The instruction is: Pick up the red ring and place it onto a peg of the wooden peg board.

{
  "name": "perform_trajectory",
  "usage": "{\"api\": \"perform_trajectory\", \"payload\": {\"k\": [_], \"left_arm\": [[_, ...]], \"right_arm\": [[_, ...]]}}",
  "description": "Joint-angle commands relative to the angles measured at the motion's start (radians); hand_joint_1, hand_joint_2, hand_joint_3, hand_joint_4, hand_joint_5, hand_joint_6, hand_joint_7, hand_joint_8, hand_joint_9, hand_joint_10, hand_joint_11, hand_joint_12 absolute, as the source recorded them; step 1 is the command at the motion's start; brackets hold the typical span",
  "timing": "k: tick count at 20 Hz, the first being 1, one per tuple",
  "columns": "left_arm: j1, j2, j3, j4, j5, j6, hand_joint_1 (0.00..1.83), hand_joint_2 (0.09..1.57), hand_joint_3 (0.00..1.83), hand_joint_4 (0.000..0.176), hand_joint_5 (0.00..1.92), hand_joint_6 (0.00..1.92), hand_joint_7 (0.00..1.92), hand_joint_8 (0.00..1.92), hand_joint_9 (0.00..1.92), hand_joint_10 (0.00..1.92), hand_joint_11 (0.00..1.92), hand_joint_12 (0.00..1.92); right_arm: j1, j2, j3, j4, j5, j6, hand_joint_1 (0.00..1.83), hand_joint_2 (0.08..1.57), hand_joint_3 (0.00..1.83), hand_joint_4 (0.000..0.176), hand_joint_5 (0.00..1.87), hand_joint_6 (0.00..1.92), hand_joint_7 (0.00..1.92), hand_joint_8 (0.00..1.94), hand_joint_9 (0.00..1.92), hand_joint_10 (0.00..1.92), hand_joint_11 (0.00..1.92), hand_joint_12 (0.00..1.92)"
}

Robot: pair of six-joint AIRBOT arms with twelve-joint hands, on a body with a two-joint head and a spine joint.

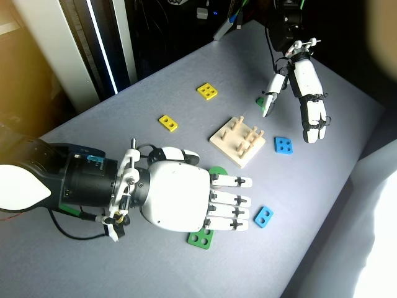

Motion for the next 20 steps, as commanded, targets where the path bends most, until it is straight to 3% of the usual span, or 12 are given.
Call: {"api": "perform_trajectory", "payload": {"k": [1,3,4,7,9,11,13,14,15,16,19,20], "left_arm": [[-0.013,-0.008,0.006,0.005,-0.087,-0.004,0.28,0.88,0.01,0.149,0.0,0.0,0.0,0.0,0.0,0.0,0.0,0.0],[-0.014,-0.012,0.007,0.006,-0.086,-0.004,0.29,0.87,0.0,0.17,0.0,0.0,0.0,0.0,0.0,0.0,0.0,0.0],[-0.014,-0.012,0.007,0.006,-0.086,-0.004,0.31,0.86,0.0,0.172,0.0,0.0,0.0,0.0,0.0,0.0,0.0,0.0],[-0.016,-0.01,0.007,0.006,-0.087,-0.004,0.3,0.88,0.0,0.162,0.0,0.0,0.0,0.0,0.0,0.0,0.0,0.0],[-0.016,-0.008,0.007,0.005,-0.089,-0.004,0.32,0.89,0.01,0.159,0.0,0.0,0.0,0.0,0.0,0.0,0.0,0.0],[-0.016,-0.009,0.008,0.005,-0.089,-0.004,0.3,0.89,0.01,0.157,0.0,0.0,0.0,0.0,0.0,0.0,0.0,0.0],[-0.019,-0.01,0.009,0.006,-0.089,-0.004,0.3,0.88,0.0,0.172,0.0,0.0,0.0,0.0,0.0,0.0,0.0,0.0],[-0.022,-0.011,0.01,0.008,-0.089,-0.004,0.29,0.89,0.0,0.159,0.0,0.0,0.0,0.0,0.0,0.0,0.0,0.0],[-0.025,-0.011,0.012,0.009,-0.088,-0.004,0.28,0.89,0.0,0.153,0.0,0.0,0.0,0.0,0.0,0.0,0.0,0.0],[-0.027,-0.01,0.012,0.011,-0.088,-0.004,0.28,0.89,0.0,0.159,0.0,0.0,0.0,0.0,0.0,0.0,0.0,0.0],[-0.033,-0.011,0.013,0.015,-0.086,-0.004,0.28,0.89,0.0,0.163,0.0,0.0,0.0,0.0,0.0,0.0,0.0,0.0],[-0.035,-0.011,0.014,0.016,-0.085,-0.004,0.28,0.9,0.01,0.16,0.0,0.0,0.0,0.0,0.0,0.0,0.0,0.0]], "right_arm": [[0.013,-0.003,0.004,0.024,0.074,0.012,0.62,0.86,0.05,0.051,0.0,0.0,0.0,0.0,0.0,0.0,0.0,0.0],[0.013,-0.005,0.004,0.016,0.07,0.017,0.61,0.86,0.04,0.063,0.0,0.0,0.0,0.0,0.0,0.0,0.0,0.0],[0.013,-0.006,0.005,0.008,0.068,0.023,0.58,0.87,0.04,0.056,0.0,0.0,0.0,0.0,0.0,0.0,0.0,0.0],[0.013,-0.017,0.015,-0.02,0.066,0.058,0.57,0.85,0.03,0.041,0.01,0.0,0.0,0.0,0.0,0.0,0.01,0.01],[0.02,-0.044,0.042,-0.078,0.067,0.128,0.61,0.85,0.02,0.06,0.01,0.0,0.0,0.0,0.0,0.0,0.0,0.0],[0.026,-0.068,0.064,-0.134,0.066,0.18,0.68,0.85,0.02,0.038,0.08,0.03,0.0,0.0,0.0,0.0,0.0,0.0],[0.035,-0.095,0.086,-0.187,0.056,0.217,0.66,0.82,0.0,0.051,0.14,0.04,0.0,0.0,0.0,0.0,0.02,0.01],[0.04,-0.113,0.104,-0.221,0.048,0.244,0.65,0.82,0.0,0.086,0.15,0.04,0.0,0.0,0.0,0.0,0.02,0.01],[0.041,-0.131,0.123,-0.251,0.046,0.278,0.68,0.83,0.01,0.1,0.17,0.04,0.0,0.0,0.0,0.0,0.02,0.01],[0.042,-0.149,0.142,-0.282,0.046,0.314,0.69,0.83,0.0,0.097,0.19,0.02,0.0,0.0,0.0,0.0,0.02,0.02],[0.042,-0.172,0.163,-0.319,0.037,0.338,0.72,0.86,0.01,0.114,0.24,0.02,0.0,0.0,0.0,0.0,0.0,0.0],[0.042,-0.176,0.165,-0.323,0.035,0.34,0.73,0.85,0.01,0.097,0.26,0.03,0.0,0.0,0.0,0.0,0.0,0.0]]}}
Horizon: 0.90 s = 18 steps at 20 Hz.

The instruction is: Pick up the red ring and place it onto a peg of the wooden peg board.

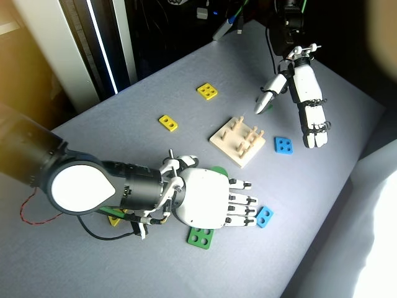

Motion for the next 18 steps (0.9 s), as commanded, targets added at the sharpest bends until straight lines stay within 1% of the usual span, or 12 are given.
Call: {"api": "perform_trajectory", "payload": {"k": [1,4,5,6,7,9,11,13,14,15,16,18], "left_arm": [[-0.014,0.001,0.007,-0.003,-0.111,-0.004,0.27,0.9,0.01,0.161,0.0,0.0,0.0,0.0,0.0,0.0,0.0,0.0],[-0.016,0.001,0.007,-0.001,-0.11,-0.004,0.28,0.9,0.01,0.148,0.0,0.0,0.0,0.0,0.0,0.0,0.0,0.0],[-0.016,0.001,0.007,-0.001,-0.109,-0.004,0.28,0.91,0.01,0.146,0.0,0.0,0.0,0.0,0.0,0.0,0.0,0.0],[-0.016,0.002,0.007,0.0,-0.109,-0.004,0.29,0.92,0.01,0.153,0.0,0.0,0.0,0.0,0.0,0.0,0.0,0.0],[-0.017,0.002,0.007,0.001,-0.109,-0.004,0.27,0.91,0.01,0.148,0.0,0.0,0.0,0.0,0.0,0.0,0.0,0.0],[-0.021,0.001,0.008,0.004,-0.108,-0.005,0.28,0.91,0.01,0.147,0.0,0.0,0.0,0.0,0.0,0.0,0.0,0.0],[-0.023,0.001,0.008,0.006,-0.106,-0.005,0.27,0.91,0.0,0.146,0.0,0.0,0.0,0.0,0.0,0.0,0.0,0.0],[-0.024,0.001,0.008,0.007,-0.106,-0.005,0.26,0.91,0.01,0.135,0.0,0.0,0.0,0.0,0.0,0.0,0.0,0.0],[-0.025,0.001,0.008,0.008,-0.105,-0.005,0.26,0.91,0.0,0.141,0.0,0.0,0.0,0.0,0.0,0.0,0.0,0.0],[-0.027,0.001,0.009,0.009,-0.104,-0.005,0.27,0.91,0.0,0.142,0.0,0.0,0.0,0.0,0.0,0.0,0.0,0.0],[-0.027,0.001,0.009,0.009,-0.104,-0.005,0.27,0.92,0.01,0.138,0.0,0.0,0.0,0.0,0.0,0.0,0.0,0.0],[-0.03,0.0,0.009,0.011,-0.104,-0.005,0.3,0.93,0.01,0.134,0.0,0.0,0.0,0.0,0.0,0.0,0.0,0.0]], "right_arm": [[0.016,-0.005,0.007,0.027,0.05,0.008,0.74,0.85,0.0,0.084,0.27,0.03,0.0,0.0,0.0,0.0,0.0,0.0],[0.015,-0.012,0.016,0.025,0.045,0.011,0.76,0.86,0.01,0.048,0.3,0.03,0.01,0.0,0.0,0.0,0.0,0.0],[0.015,-0.018,0.023,0.025,0.045,0.014,0.75,0.86,0.01,0.045,0.3,0.03,0.01,0.0,0.0,0.0,0.0,0.0],[0.015,-0.022,0.027,0.025,0.045,0.015,0.75,0.86,0.01,0.037,0.31,0.03,0.01,0.0,0.0,0.0,0.0,0.0],[0.015,-0.025,0.029,0.025,0.045,0.015,0.78,0.88,0.01,0.019,0.31,0.03,0.0,0.0,0.0,0.0,0.0,0.0],[0.015,-0.03,0.032,0.025,0.045,0.016,0.8,0.88,0.01,0.002,0.31,0.03,0.01,0.0,0.0,0.0,0.0,0.0],[0.016,-0.036,0.033,0.025,0.046,0.017,0.82,0.9,0.02,0.0,0.32,0.03,0.02,0.0,0.0,0.0,0.0,0.0],[0.016,-0.041,0.033,0.025,0.049,0.017,0.84,0.91,0.02,0.017,0.34,0.03,0.03,0.01,0.0,0.0,0.0,0.0],[0.016,-0.043,0.033,0.025,0.05,0.017,0.84,0.92,0.02,0.027,0.35,0.03,0.03,0.01,0.0,0.0,0.0,0.0],[0.016,-0.045,0.033,0.025,0.053,0.018,0.84,0.92,0.02,0.028,0.35,0.03,0.03,0.01,0.0,0.0,0.0,0.0],[0.016,-0.046,0.033,0.023,0.053,0.019,0.84,0.92,0.02,0.017,0.38,0.04,0.05,0.01,0.0,0.0,0.0,0.0],[0.017,-0.047,0.034,0.017,0.053,0.022,0.86,0.94,0.01,0.012,0.41,0.03,0.07,0.0,0.0,0.0,0.0,0.0]]}}
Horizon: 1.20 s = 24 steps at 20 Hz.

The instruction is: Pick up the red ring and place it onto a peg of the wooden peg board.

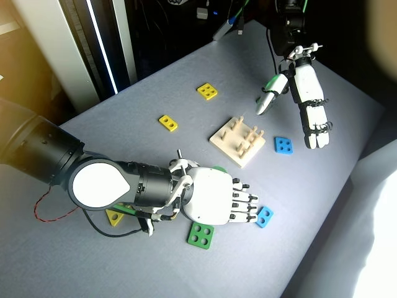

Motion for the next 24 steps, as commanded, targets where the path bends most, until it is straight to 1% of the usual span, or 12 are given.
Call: {"api": "perform_trajectory", "payload": {"k": [1,5,6,8,9,11,14,16,18,20,22,24], "left_arm": [[-0.013,0.0,0.006,-0.001,-0.109,-0.005,0.29,0.92,0.01,0.139,0.0,0.0,0.0,0.0,0.0,0.0,0.0,0.0],[-0.014,0.0,0.006,0.0,-0.107,-0.006,0.29,0.93,0.01,0.129,0.0,0.0,0.0,0.0,0.0,0.0,0.0,0.0],[-0.014,0.0,0.006,0.001,-0.107,-0.007,0.28,0.92,0.0,0.142,0.0,0.0,0.0,0.0,0.0,0.0,0.0,0.0],[-0.016,0.0,0.007,0.001,-0.107,-0.007,0.27,0.91,0.0,0.14,0.0,0.0,0.0,0.0,0.0,0.0,0.0,0.0],[-0.017,0.0,0.007,0.002,-0.107,-0.007,0.28,0.91,0.0,0.145,0.0,0.0,0.0,0.0,0.0,0.0,0.0,0.0],[-0.017,-0.001,0.006,0.003,-0.107,-0.007,0.29,0.93,0.01,0.136,0.0,0.0,0.0,0.0,0.0,0.0,0.0,0.0],[-0.017,-0.001,0.007,0.003,-0.107,-0.008,0.28,0.92,0.0,0.157,0.0,0.0,0.0,0.0,0.0,0.0,0.0,0.0],[-0.017,0.0,0.007,0.003,-0.107,-0.008,0.29,0.92,0.0,0.145,0.0,0.0,0.0,0.0,0.0,0.0,0.0,0.0],[-0.018,0.0,0.007,0.003,-0.107,-0.008,0.3,0.92,0.0,0.154,0.0,0.0,0.0,0.0,0.0,0.0,0.0,0.0],[-0.018,0.001,0.007,0.003,-0.107,-0.008,0.3,0.92,0.0,0.152,0.0,0.0,0.0,0.0,0.0,0.0,0.0,0.0],[-0.019,0.0,0.007,0.004,-0.107,-0.008,0.29,0.92,0.0,0.152,0.0,0.0,0.0,0.0,0.0,0.0,0.0,0.0],[-0.019,0.001,0.007,0.004,-0.107,-0.009,0.29,0.91,0.0,0.159,0.0,0.0,0.0,0.0,0.0,0.0,0.0,0.0]], "right_arm": [[0.017,-0.003,0.004,0.029,0.057,0.012,0.87,0.95,0.02,0.0,0.45,0.04,0.07,0.0,0.0,0.0,0.0,0.0],[0.017,-0.01,0.01,0.025,0.057,0.019,0.88,0.97,0.02,0.0,0.5,0.05,0.08,0.01,0.0,0.0,0.0,0.0],[0.018,-0.012,0.012,0.025,0.057,0.019,0.89,0.99,0.01,0.0,0.53,0.04,0.1,0.0,0.0,0.0,0.0,0.0],[0.019,-0.016,0.016,0.025,0.057,0.022,0.93,1.0,0.01,0.0,0.56,0.04,0.11,0.0,0.0,0.0,0.0,0.0],[0.02,-0.019,0.017,0.025,0.057,0.022,0.93,1.0,0.01,0.0,0.56,0.04,0.11,0.0,0.0,0.0,0.0,0.0],[0.022,-0.025,0.019,0.025,0.059,0.022,0.95,1.0,0.0,0.0,0.58,0.04,0.12,0.0,0.0,0.0,0.0,0.0],[0.023,-0.033,0.022,0.024,0.061,0.023,0.95,1.0,0.0,0.0,0.59,0.04,0.14,0.01,0.0,0.0,0.0,0.0],[0.023,-0.034,0.024,0.024,0.063,0.025,0.99,1.0,0.0,0.0,0.61,0.04,0.15,0.01,0.0,0.0,0.0,0.0],[0.023,-0.034,0.026,0.023,0.064,0.028,1.0,1.02,0.01,0.0,0.64,0.05,0.17,0.01,0.0,0.0,0.0,0.0],[0.023,-0.034,0.028,0.015,0.064,0.036,1.02,1.04,0.01,0.0,0.7,0.06,0.2,0.01,0.0,0.0,0.0,0.0],[0.023,-0.034,0.03,0.011,0.064,0.042,1.02,1.05,0.01,0.0,0.7,0.06,0.21,0.0,0.0,0.0,0.0,0.0],[0.022,-0.034,0.03,0.008,0.065,0.045,1.02,1.05,0.01,0.0,0.67,0.04,0.21,0.0,0.0,0.0,0.0,0.0]]}}
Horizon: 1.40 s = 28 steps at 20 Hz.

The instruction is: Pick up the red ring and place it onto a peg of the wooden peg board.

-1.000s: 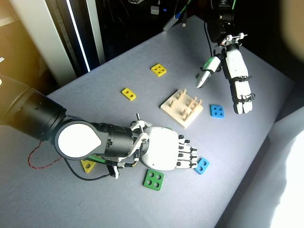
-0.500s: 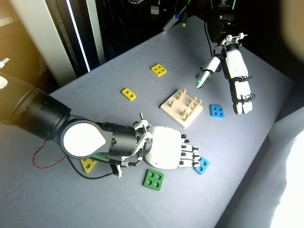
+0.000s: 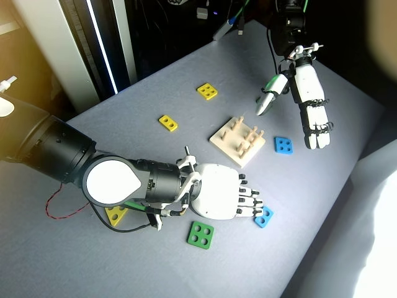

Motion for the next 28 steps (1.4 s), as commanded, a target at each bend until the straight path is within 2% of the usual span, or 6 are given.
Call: {"api": "perform_trajectory", "payload": {"k": [1,6,7,9,12,28], "left_arm": [[-0.015,0.001,0.007,-0.003,-0.109,-0.008,0.29,0.92,0.0,0.158,0.0,0.0,0.0,0.0,0.0,0.0,0.0,0.0],[-0.015,0.001,0.007,-0.003,-0.109,-0.008,0.29,0.91,0.0,0.158,0.0,0.0,0.0,0.0,0.0,0.0,0.0,0.0],[-0.015,0.001,0.007,-0.003,-0.109,-0.008,0.29,0.91,0.0,0.156,0.0,0.0,0.0,0.0,0.0,0.0,0.0,0.0],[-0.015,0.002,0.007,-0.003,-0.109,-0.008,0.29,0.92,0.0,0.149,0.0,0.0,0.0,0.0,0.0,0.0,0.0,0.0],[-0.015,0.002,0.007,-0.001,-0.109,-0.008,0.27,0.91,0.0,0.165,0.0,0.0,0.0,0.0,0.0,0.0,0.0,0.0],[0.034,0.016,0.017,-0.067,-0.122,-0.008,0.33,0.91,0.0,0.161,0.0,0.0,0.0,0.0,0.0,0.0,0.0,0.0]], "right_arm": [[0.012,-0.004,0.003,0.018,0.052,0.011,1.01,1.05,0.01,0.0,0.67,0.04,0.21,0.0,0.0,0.0,0.0,0.0],[0.012,-0.006,0.003,-0.005,0.056,0.029,1.07,1.07,0.01,0.0,0.79,0.08,0.23,0.01,0.0,0.0,0.0,0.0],[0.013,-0.006,0.004,-0.006,0.056,0.03,1.11,1.15,0.0,0.0,0.86,0.92,0.27,0.01,0.01,0.0,0.0,0.0],[0.014,-0.006,0.005,-0.008,0.056,0.032,1.12,1.18,0.0,0.0,0.83,1.15,0.28,0.01,0.01,0.0,0.0,0.0],[0.017,-0.006,0.007,-0.012,0.057,0.033,1.13,1.18,0.0,0.0,0.85,1.19,0.29,0.01,0.01,0.0,0.0,0.0],[0.082,0.013,-0.088,-0.107,0.222,0.093,1.09,1.17,0.0,0.0,0.87,1.18,0.35,0.01,0.07,0.01,0.02,0.01]]}}
